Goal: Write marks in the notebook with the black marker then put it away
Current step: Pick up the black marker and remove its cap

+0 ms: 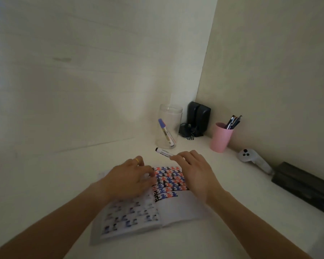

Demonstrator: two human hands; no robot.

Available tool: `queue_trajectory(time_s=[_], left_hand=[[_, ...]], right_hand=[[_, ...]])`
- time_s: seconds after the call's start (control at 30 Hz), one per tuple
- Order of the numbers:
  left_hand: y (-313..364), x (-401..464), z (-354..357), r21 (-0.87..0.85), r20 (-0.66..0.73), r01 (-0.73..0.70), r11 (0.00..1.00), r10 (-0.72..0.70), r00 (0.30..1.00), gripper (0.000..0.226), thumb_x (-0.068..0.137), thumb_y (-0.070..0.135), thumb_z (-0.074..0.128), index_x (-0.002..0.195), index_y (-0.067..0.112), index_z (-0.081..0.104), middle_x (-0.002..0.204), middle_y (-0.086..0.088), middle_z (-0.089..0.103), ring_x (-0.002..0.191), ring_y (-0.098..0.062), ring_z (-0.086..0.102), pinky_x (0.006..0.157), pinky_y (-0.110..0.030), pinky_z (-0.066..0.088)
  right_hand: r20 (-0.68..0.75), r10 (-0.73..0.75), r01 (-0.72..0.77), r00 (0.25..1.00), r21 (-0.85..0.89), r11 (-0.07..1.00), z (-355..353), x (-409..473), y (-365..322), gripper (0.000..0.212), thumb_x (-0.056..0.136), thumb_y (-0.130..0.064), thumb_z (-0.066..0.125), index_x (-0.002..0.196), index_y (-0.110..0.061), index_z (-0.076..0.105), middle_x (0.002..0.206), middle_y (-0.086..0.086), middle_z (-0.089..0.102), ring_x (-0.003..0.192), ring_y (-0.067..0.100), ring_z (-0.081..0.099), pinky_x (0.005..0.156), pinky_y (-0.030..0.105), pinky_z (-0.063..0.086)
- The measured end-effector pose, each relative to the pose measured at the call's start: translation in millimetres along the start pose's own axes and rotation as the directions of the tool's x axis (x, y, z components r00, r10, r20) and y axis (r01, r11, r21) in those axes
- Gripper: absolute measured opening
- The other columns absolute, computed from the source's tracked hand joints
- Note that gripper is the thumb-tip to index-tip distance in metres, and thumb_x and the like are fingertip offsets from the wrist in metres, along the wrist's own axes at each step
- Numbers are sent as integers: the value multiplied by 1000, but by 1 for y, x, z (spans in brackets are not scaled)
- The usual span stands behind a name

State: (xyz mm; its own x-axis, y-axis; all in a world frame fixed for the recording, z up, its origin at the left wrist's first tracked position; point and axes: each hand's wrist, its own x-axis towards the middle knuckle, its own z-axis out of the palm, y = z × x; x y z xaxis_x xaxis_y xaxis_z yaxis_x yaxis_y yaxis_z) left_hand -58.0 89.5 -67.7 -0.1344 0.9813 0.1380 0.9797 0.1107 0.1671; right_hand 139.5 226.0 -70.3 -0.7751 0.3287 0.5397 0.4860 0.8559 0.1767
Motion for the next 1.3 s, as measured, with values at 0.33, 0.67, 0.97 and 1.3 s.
queue_trajectory(time_s=[0.33,0.67,0.97,1.3], left_hand=[[-6,37,27,19,-346,53,998,-43,937,50,87,74,38,122,42,53,85,14,56,75,-7,54,66,-28,42],[11,36,16,-28,-474,-225,974,185,861,45,92,67,46,122,36,59,92,19,68,66,3,49,63,-3,34],[26,35,22,-227,-417,-343,912,227,880,30,104,43,42,107,23,64,90,6,72,73,-10,63,68,-25,50],[39,24,16,-968,78,23,248,214,974,41,105,41,39,74,15,44,55,2,26,43,-16,15,43,-30,16]], right_hand=[[-227,69,12,971,339,941,24,2,4,54,84,-3,72,135,-15,59,122,5,58,113,13,52,95,20,46],[285,453,-285,845,956,-69,12,4,-1,17,82,-17,77,94,-5,74,73,8,71,62,17,62,59,26,53],[308,432,-245,847,949,-196,11,3,-5,36,81,-27,70,88,9,74,67,14,69,58,18,60,56,23,53],[242,291,-174,926,955,-240,3,0,-2,21,86,-17,64,89,3,70,66,12,62,57,17,56,54,23,49]])
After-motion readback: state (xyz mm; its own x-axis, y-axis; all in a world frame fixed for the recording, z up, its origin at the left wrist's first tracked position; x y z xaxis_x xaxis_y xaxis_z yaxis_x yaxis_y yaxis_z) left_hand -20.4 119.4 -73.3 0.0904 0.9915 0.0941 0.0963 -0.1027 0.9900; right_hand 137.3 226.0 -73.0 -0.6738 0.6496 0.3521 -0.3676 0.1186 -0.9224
